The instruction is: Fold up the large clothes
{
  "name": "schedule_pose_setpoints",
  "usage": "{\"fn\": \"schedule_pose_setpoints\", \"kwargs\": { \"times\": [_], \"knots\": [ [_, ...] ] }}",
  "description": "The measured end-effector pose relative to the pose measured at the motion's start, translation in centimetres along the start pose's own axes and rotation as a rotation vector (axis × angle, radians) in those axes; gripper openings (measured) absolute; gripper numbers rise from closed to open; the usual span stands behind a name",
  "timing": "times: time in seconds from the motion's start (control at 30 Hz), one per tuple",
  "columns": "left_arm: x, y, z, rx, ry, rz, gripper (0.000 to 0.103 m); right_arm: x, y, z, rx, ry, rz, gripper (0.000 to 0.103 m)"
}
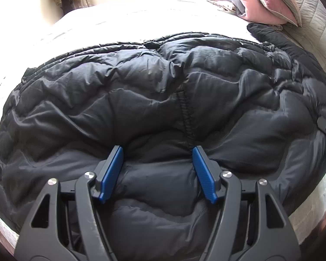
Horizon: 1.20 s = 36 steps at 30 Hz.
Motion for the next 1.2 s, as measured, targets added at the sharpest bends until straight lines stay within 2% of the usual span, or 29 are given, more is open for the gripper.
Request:
{"fn": "schedule_pose_setpoints", "kwargs": {
  "times": [0.1, 0.2, 0.33, 0.43, 0.5, 0.57, 0.63, 0.7, 0.8, 0.93, 1.07, 1.1, 1.2],
  "knots": [
    [0.1, 0.6, 1.3, -0.043, 0.006, 0.031, 0.067, 0.3, 1.8, 1.5, -0.015, -0.080, 0.095, 0.013],
    [-0.1, 0.5, 3.7, -0.043, -0.059, 0.005, 0.067, 0.7, 3.5, 3.4, -0.058, -0.178, 0.200, 0.013],
    [-2.4, -3.4, 5.2, -0.089, -0.052, -0.170, 0.067, 0.6, 5.0, 4.8, -0.112, -0.262, 0.302, 0.012],
    [-4.5, -6.3, 4.6, -0.029, -0.056, -0.319, 0.067, 0.1, 5.7, 5.1, -0.086, -0.260, 0.325, 0.012],
    [-5.1, -7.1, 3.7, 0.002, -0.054, -0.351, 0.067, -0.3, 6.4, 5.3, -0.085, -0.262, 0.359, 0.012],
    [-5.0, -7.0, 3.2, -0.011, -0.033, -0.340, 0.067, -0.7, 6.9, 5.5, -0.092, -0.272, 0.394, 0.012],
    [-4.2, -6.2, 3.6, -0.066, -0.012, -0.303, 0.067, -0.8, 7.2, 5.6, -0.108, -0.290, 0.419, 0.012],
    [-3.2, -4.8, 4.6, -0.102, -0.030, -0.268, 0.067, -0.2, 6.9, 5.8, -0.112, -0.302, 0.411, 0.012],
    [-2.6, -3.4, 5.4, -0.048, -0.067, -0.294, 0.067, 0.5, 6.2, 6.4, -0.115, -0.315, 0.388, 0.012],
    [-3.9, -3.8, 3.2, -0.098, 0.006, -0.283, 0.067, 0.8, 6.0, 6.9, -0.130, -0.336, 0.380, 0.012],
    [-4.5, -5.3, 2.4, -0.044, -0.026, -0.383, 0.067, 0.0, 7.3, 7.1, -0.139, -0.351, 0.437, 0.012],
    [-4.2, -5.1, 2.5, -0.064, -0.021, -0.373, 0.067, -0.2, 7.6, 7.3, -0.138, -0.360, 0.452, 0.012],
    [-2.6, -4.1, 3.4, -0.188, -0.006, -0.305, 0.067, -0.4, 8.4, 8.1, -0.115, -0.391, 0.478, 0.012]
  ]
}}
Point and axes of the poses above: each gripper's, at about its wrist camera, not at the fingertips, and z roughly against the way its jaws point, y to its left, x to its top, the point moved 5 cm from there along -z, roughly the way its jaws point, and after that the axes turned 2 degrees about -z, right-handed, at the moved point
